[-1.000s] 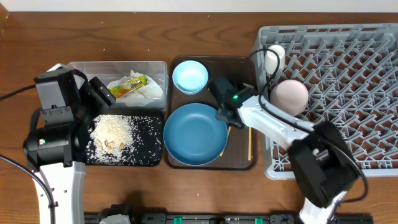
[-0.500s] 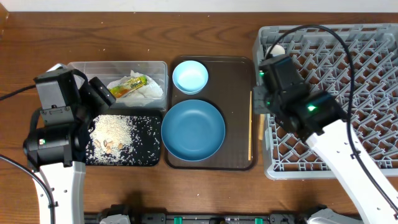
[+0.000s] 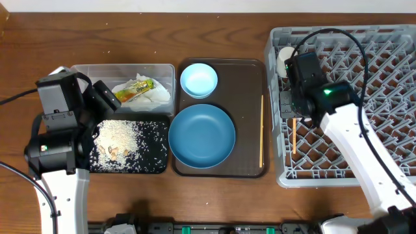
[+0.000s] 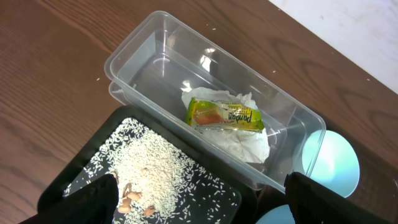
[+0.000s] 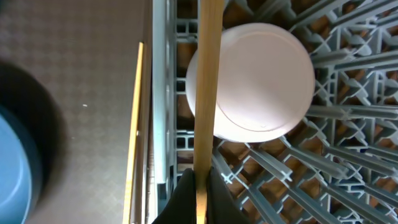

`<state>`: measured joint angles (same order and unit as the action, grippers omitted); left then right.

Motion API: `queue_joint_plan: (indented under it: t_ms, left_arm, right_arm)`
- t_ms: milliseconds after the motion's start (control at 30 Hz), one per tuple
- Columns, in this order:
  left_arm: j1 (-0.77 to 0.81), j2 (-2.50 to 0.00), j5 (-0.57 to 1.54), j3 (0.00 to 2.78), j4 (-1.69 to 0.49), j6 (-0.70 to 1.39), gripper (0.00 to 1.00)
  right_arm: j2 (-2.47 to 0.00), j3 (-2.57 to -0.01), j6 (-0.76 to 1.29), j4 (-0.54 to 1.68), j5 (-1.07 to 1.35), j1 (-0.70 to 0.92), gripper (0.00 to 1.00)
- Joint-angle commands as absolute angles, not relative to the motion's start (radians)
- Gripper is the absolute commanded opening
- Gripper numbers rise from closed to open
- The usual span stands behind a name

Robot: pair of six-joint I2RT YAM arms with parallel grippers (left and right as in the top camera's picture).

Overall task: Sort waste into correct bins and load items into the dishwasher rack
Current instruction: 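Grasp the chopsticks with the right gripper and lift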

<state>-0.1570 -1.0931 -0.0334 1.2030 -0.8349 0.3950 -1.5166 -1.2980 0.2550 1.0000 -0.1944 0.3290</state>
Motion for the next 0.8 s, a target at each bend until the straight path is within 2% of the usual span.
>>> queue_joint_plan:
  t_ms: [0, 33, 67, 167, 333, 467, 533, 667, 767]
  left_arm:
    - [-0.162, -1.097, -0.046, 1.214, -0.838, 0.389, 0.88]
    - [-0.162, -1.097, -0.045, 1.214, -0.838, 0.389, 0.88]
    - [-0.162, -1.097, -0.045, 1.214, -0.837, 0.389, 0.88]
    - [-0.162, -1.097, -0.046, 1.214, -0.837, 0.389, 0.88]
    - [-0.162, -1.097, -0.046, 1.214, -0.838, 0.389, 0.88]
    - [-0.162, -1.097, -0.045, 1.214, -0.837, 0.389, 0.88]
    - [-0.162, -1.097, -0.046, 1.214, -0.838, 0.389, 0.88]
    - [-0.162, -1.097, -0.046, 1.214, -0.837, 0.389, 0.88]
    - [-0.162, -1.097, -0.046, 1.214, -0.837, 0.389, 0.88]
  right_arm:
    - [-1.546, -1.291, 0.238, 0.988, -0.179, 0.319, 0.19]
    - [-1.553, -1.291, 0.238, 0.982, -0.172, 0.319, 0.36]
    - [-1.557, -1.291, 0.238, 0.978, -0.165, 0.319, 0.47]
    - [-1.561, -1.291, 0.238, 0.96, -0.163, 0.319, 0.59]
    - [-1.561, -1.292, 0.239, 0.941, -0.074, 0.32, 0.58]
    - [-1.561, -1.292, 0.261, 0.879, 0.256, 0.336, 0.54]
    - [-1.561, -1.292, 0.282, 0.855, 0.34, 0.358, 0.5]
    - [-1.568, -1.29, 0.376, 0.853, 0.271, 0.437, 0.44]
    - [-1.589, -1.278, 0.45, 0.855, 0.128, 0.521, 0.42]
